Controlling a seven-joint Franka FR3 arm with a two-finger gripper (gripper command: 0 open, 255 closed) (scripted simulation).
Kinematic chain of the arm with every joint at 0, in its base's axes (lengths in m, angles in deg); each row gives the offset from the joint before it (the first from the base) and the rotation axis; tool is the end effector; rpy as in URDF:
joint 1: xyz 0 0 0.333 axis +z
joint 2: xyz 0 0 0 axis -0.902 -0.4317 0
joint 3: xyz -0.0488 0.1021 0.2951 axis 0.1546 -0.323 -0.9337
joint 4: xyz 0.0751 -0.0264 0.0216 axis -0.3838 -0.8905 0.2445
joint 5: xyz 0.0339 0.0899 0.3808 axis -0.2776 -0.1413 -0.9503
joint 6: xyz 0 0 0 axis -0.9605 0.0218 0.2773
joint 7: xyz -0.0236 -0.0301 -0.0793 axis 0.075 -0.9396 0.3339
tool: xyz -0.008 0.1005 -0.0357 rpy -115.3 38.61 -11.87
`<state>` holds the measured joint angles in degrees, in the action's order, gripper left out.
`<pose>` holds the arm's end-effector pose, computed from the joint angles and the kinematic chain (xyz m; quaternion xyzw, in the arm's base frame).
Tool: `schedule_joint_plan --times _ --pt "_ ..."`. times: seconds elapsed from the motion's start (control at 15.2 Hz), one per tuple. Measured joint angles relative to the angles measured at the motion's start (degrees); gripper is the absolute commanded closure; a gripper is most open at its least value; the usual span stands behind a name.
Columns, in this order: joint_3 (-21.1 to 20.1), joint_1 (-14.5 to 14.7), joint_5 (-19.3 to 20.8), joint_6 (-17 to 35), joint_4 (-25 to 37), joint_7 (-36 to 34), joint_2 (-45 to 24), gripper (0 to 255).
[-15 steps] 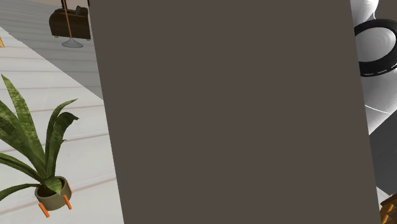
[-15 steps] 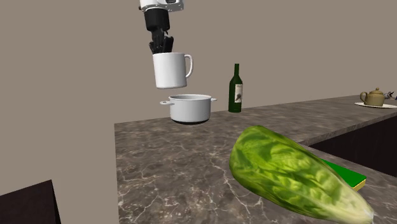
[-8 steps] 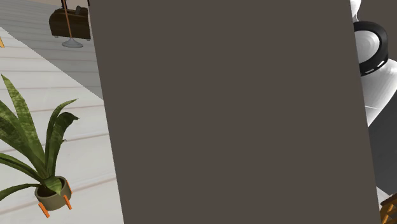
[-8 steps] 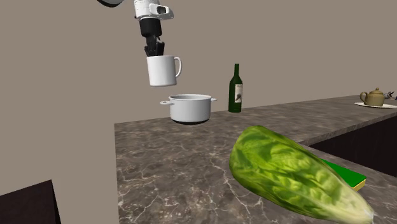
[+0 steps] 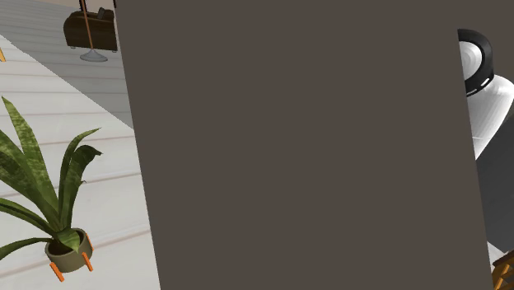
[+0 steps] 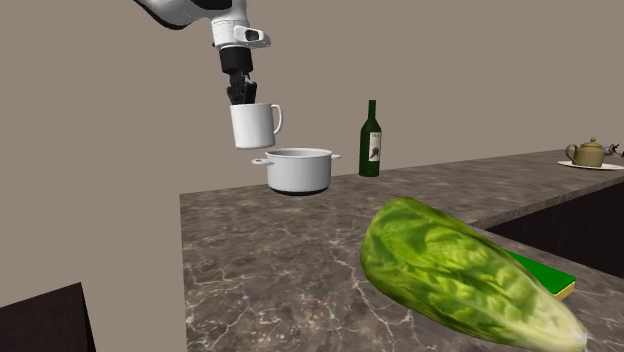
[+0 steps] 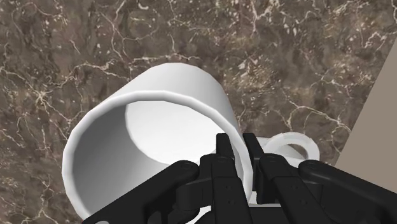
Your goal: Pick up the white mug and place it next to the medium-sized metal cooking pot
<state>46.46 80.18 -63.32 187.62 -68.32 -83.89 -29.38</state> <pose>0.6042 0.1319 0.5243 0.9975 -0.0456 0.0530 0.0076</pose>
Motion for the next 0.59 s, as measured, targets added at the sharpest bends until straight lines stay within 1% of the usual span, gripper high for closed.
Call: schedule_joint_plan --times 0.59 --pt "-0.01 0.01 0.05 6.71 -5.94 -0.28 -0.78 255"
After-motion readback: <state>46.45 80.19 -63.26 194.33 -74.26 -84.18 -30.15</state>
